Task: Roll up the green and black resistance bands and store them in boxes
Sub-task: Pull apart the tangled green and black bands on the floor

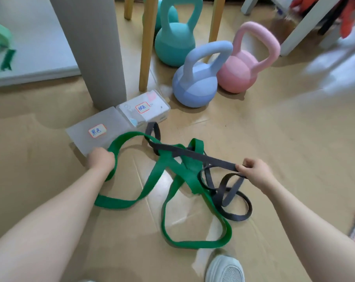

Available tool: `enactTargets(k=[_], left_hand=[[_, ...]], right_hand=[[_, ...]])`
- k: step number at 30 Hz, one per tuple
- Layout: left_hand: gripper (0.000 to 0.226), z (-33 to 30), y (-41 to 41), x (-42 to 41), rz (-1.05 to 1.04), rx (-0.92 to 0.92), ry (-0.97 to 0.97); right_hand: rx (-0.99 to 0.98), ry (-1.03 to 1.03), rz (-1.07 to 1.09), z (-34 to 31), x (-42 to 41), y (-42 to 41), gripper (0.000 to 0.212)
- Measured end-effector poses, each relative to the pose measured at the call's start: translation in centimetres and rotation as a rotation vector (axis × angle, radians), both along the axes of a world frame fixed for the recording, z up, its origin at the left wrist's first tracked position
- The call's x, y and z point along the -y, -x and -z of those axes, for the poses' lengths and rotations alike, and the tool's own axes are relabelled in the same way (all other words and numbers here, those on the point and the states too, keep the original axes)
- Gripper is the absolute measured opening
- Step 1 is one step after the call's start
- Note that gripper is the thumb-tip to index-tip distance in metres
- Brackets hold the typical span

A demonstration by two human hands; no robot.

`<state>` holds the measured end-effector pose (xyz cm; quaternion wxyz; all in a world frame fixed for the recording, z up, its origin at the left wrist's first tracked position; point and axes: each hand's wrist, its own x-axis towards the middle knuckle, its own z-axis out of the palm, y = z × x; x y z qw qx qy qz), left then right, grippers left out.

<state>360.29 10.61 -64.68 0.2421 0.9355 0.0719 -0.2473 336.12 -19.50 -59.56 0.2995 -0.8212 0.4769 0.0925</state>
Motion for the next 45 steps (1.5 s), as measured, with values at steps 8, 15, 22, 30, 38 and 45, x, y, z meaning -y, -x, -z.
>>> enactTargets(k=[8, 15, 22, 30, 38, 45], left_hand=[[0.046, 1.5, 3.1, 1.7, 0.568, 0.252, -0.14], [0.058, 4.0, 3.8, 6.5, 0.954, 0.239, -0.03], [0.052, 6.1, 0.8, 8.5, 1.227, 0.277, -0.203], [0.031, 5.7, -0.3, 9.9, 1.188, 0.325, -0.134], [0.023, 4.3, -0.9, 6.0, 0.247, 0.095, 0.218], [0.02, 4.3, 2.1, 2.7, 0.522, 0.008, -0.03]], right_hand=[[-0.258, 0.389, -0.357, 4.4, -5.6, -2.6, 0.041], [0.041, 0.196, -0.858, 5.9, -10.7, -11.3, 0.041], [-0.222, 0.278, -1.05, 11.2, -13.2, -13.2, 0.031], [0.128, 0.1, -0.831, 8.3, -6.3, -9.0, 0.018], [-0.228, 0.132, -0.346, 5.8, 1.0, 0.1, 0.015], [0.0, 0.337, -0.357, 5.0, -5.0, -2.1, 0.04]])
